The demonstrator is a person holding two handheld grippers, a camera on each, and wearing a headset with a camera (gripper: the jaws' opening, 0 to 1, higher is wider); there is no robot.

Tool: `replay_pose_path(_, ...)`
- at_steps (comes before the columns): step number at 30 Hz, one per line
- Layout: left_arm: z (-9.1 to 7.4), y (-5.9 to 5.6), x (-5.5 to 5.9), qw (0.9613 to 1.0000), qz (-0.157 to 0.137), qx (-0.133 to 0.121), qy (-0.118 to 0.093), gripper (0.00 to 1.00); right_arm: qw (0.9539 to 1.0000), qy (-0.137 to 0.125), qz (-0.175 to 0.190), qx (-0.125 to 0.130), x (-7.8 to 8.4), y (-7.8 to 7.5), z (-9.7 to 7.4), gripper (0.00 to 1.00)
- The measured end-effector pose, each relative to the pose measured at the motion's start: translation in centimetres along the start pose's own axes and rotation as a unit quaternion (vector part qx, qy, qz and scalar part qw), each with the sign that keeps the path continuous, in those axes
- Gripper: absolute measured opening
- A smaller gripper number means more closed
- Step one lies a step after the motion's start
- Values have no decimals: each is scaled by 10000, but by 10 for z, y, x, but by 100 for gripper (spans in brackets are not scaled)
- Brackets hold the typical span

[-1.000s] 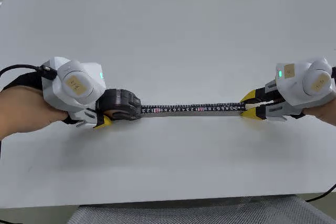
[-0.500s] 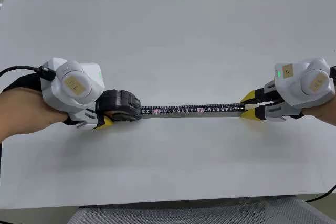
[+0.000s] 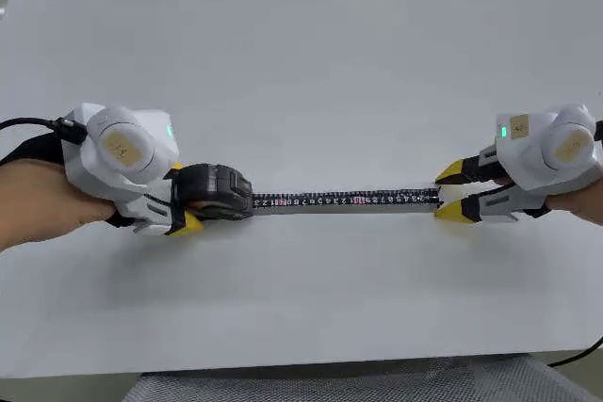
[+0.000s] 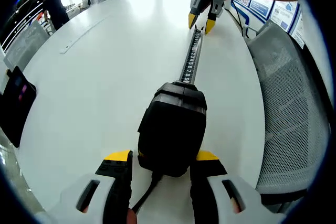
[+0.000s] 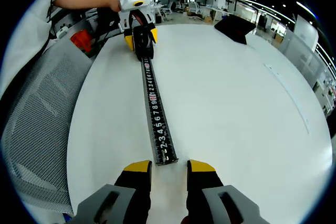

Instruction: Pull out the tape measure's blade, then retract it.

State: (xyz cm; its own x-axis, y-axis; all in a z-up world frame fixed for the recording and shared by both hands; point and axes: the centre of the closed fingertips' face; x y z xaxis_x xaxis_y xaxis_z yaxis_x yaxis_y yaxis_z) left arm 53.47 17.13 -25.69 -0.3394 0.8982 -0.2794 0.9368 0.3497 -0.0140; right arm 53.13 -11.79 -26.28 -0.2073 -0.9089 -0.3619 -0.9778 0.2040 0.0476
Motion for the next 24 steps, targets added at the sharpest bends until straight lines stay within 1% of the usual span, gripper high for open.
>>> replay_pose_path(4, -5, 1, -3, 9999, -36, -22, -97, 41, 10000, -41, 69, 48, -2, -1, -3, 24)
replay_pose_path(5, -7, 1, -5, 9998, -95, -3, -175, 42, 9998, -79, 164, 64, -3, -2, -5, 25)
replay_pose_path(7, -9, 1, -6, 9996, -155, 0, -253, 46, 9994, -121, 330, 76, -5, -2, -7, 28)
replay_pose_path(9, -12, 0, -7, 9992, -197, -6, -350, 52, 9991, -129, 396, 95, -5, -2, -7, 29)
replay_pose_path(12, -14, 0, -8, 9986, -265, -8, -450, 53, 9985, -145, 513, 90, -6, -1, -6, 32)
replay_pose_path(17, -15, -1, -6, 9984, -293, -41, -483, 53, 9983, -177, 538, 121, -7, 0, -7, 33)
replay_pose_path(19, -15, -3, -7, 9982, -322, -2, -509, 54, 9980, -207, 579, 154, -8, 0, -8, 35)
replay_pose_path(20, -15, -5, -6, 9981, -340, 34, -522, 53, 9976, -237, 622, 190, -8, -1, -10, 36)
replay_pose_path(22, -15, -5, -6, 9975, -410, 29, -581, 54, 9959, -369, 791, 231, -11, -3, -12, 38)
replay_pose_path(23, -16, -6, -6, 9967, -484, 60, -644, 54, 9945, -452, 904, 267, -12, -4, -14, 39)
replay_pose_path(24, -17, -6, -7, 9961, -531, 62, -702, 55, 9941, -474, 936, 285, -12, -4, -15, 40)
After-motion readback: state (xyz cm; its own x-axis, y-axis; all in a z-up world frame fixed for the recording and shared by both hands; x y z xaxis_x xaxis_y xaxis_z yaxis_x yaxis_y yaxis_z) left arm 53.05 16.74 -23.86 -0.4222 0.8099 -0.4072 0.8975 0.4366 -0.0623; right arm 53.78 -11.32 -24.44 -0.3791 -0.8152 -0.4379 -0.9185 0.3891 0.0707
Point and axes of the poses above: the centre of the closed fingertips' face, and the gripper's own axes: z roughly forward along the fingers, y roughly to its left, x roughly out of its underside, and after that the axes turned 12 degrees about y, right-handed
